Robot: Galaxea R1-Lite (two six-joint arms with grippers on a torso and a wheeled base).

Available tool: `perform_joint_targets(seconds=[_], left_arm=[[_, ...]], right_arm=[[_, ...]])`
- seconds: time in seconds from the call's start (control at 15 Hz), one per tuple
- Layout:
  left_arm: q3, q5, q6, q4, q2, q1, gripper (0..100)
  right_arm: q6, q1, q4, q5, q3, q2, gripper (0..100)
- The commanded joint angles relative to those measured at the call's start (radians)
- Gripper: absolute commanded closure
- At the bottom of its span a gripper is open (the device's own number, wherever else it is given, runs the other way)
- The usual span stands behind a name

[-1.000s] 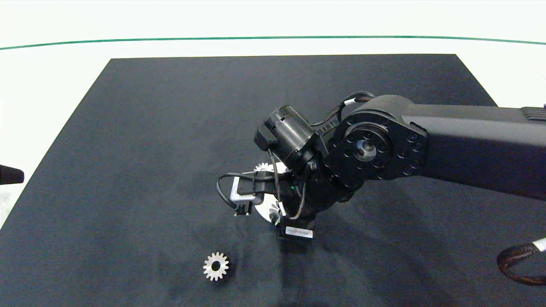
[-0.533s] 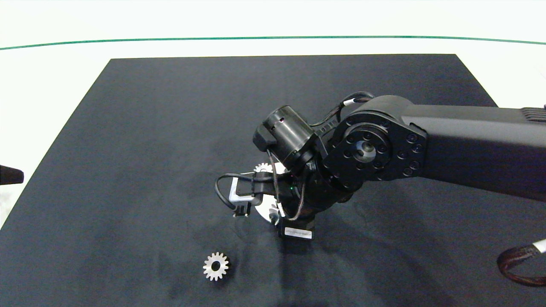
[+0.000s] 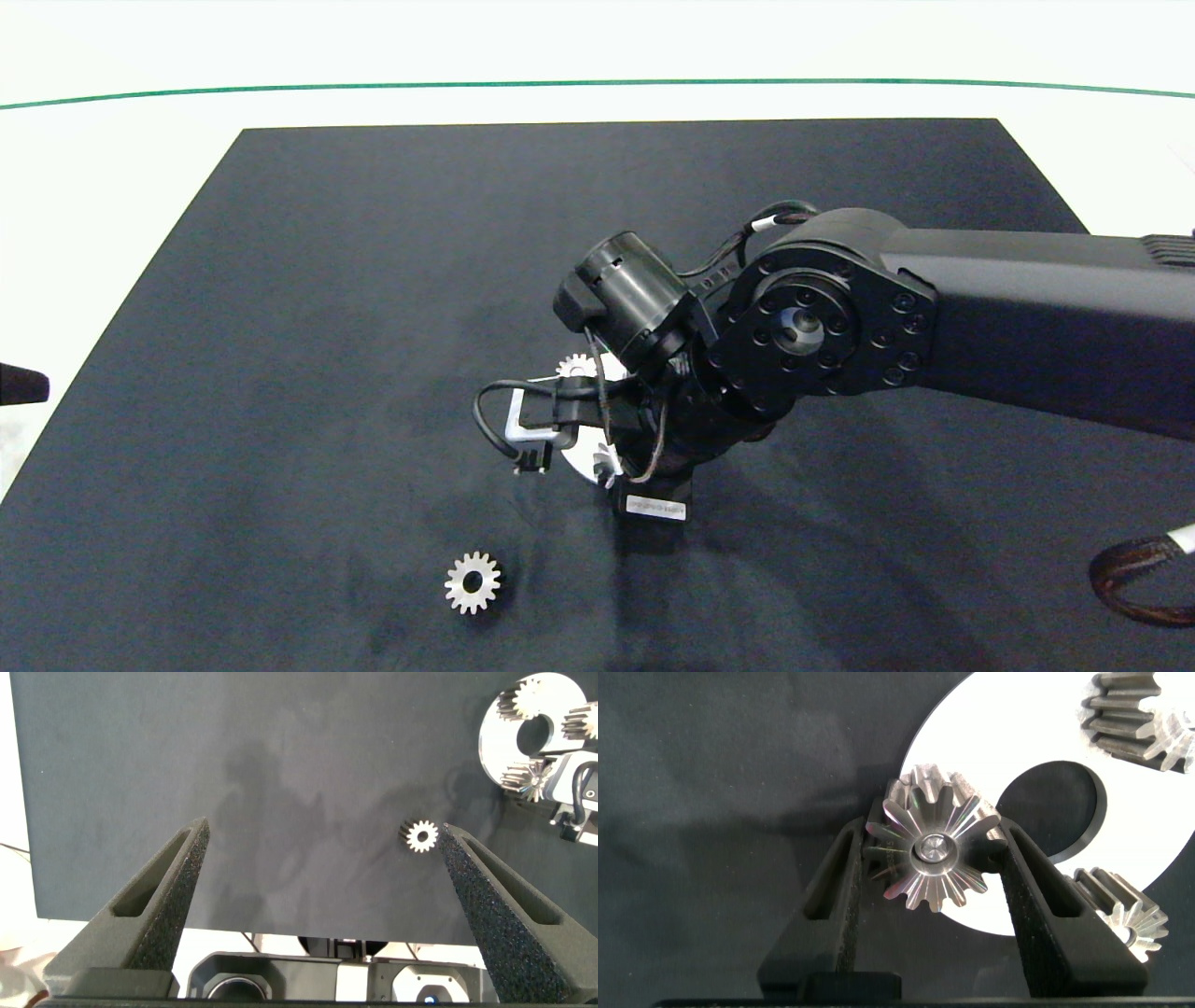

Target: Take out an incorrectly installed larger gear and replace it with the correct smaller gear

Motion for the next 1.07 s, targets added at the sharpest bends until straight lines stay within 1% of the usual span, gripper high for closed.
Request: perform_joint_targets(seconds=[0.07,0.27,0.6,0.73,0.93,1.0,1.07], left_arm=[[0.001,0.001,-0.002,0.006,0.0,-0.001,0],[0.001,0.001,-0.002,0.006,0.0,0.0,0],[0.0,0.001,-0.002,0.006,0.0,0.0,0],[0.0,0.001,-0.002,0.006,0.0,0.0,0],[0.0,0.001,-0.002,0.006,0.0,0.0,0],[-0.002,0.001,-0.002,0.006,0.001,0.002,0],[-0.002,0.001,-0.002,0.006,0.006,0.002,0]], right_arm=[[-0.004,-0.001,0.003,-0.003,0.0,-0.007,60],[-0.003,-0.001,0.004,-0.002,0.0,-0.011,60],[0.001,0.008,0.004,0.005,0.0,-0.039,70],[0.022,0.011,0.003,0.003,0.0,-0.051,75],[0.025,0.022,0.004,0.006,0.0,-0.099,81],[0.025,0.031,0.009,0.002,0.0,-0.126,82],[0.027,0.039,0.009,0.003,0.021,-0.155,84]])
